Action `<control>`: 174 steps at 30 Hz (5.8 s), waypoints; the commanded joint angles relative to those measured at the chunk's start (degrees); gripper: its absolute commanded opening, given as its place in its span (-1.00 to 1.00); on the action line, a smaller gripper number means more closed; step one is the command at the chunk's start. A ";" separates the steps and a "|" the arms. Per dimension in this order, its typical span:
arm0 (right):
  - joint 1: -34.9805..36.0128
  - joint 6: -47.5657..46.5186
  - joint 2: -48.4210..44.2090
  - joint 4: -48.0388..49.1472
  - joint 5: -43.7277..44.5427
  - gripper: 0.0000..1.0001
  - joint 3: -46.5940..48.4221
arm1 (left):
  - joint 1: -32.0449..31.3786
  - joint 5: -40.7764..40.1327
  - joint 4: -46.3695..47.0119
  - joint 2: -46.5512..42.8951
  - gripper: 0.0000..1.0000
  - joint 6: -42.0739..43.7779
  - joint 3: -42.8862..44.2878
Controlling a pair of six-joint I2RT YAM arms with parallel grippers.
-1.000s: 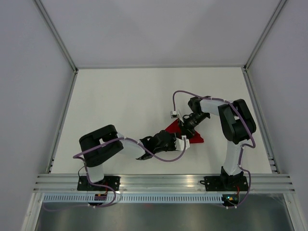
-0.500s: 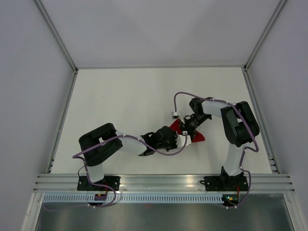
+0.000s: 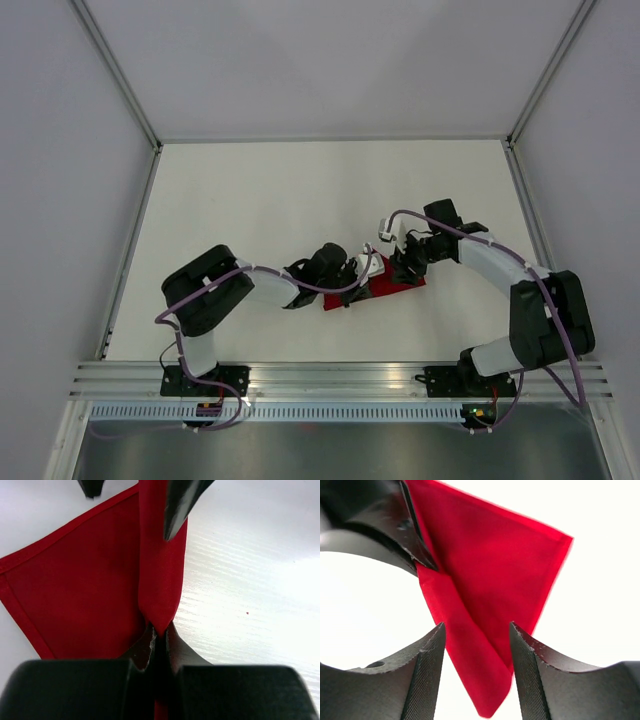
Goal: Fold the napkin, place the utensils inside, and roll it up
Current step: Roll the napkin with the utensil
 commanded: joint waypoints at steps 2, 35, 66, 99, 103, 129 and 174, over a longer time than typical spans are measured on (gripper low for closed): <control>-0.44 2.52 -7.66 7.77 1.16 0.21 -4.42 | 2.14 8.68 -12.53 4.78 -0.95 -6.96 1.21; 16.35 -1.79 -14.27 26.14 12.41 0.32 -21.48 | 11.54 25.21 -45.05 20.61 -0.95 -13.55 24.77; 11.88 -7.23 2.87 5.76 1.70 -0.65 -9.80 | 14.53 12.92 -21.70 -5.04 -0.05 -29.81 9.23; 5.71 -17.52 33.02 -24.57 -4.46 -0.64 17.54 | -12.10 -24.37 2.93 -8.40 0.43 18.44 -4.77; 5.54 -17.61 33.64 -25.01 -4.55 -0.63 18.07 | -12.19 -23.22 2.06 -5.68 0.43 20.54 -3.79; 4.84 -2.68 15.48 -4.02 -1.22 0.96 8.06 | -9.82 -10.48 -1.55 -0.31 -0.95 3.33 -5.99; 19.33 1.46 -15.41 27.01 15.48 0.71 -23.06 | 11.19 27.59 -39.43 19.82 -0.95 -14.69 22.48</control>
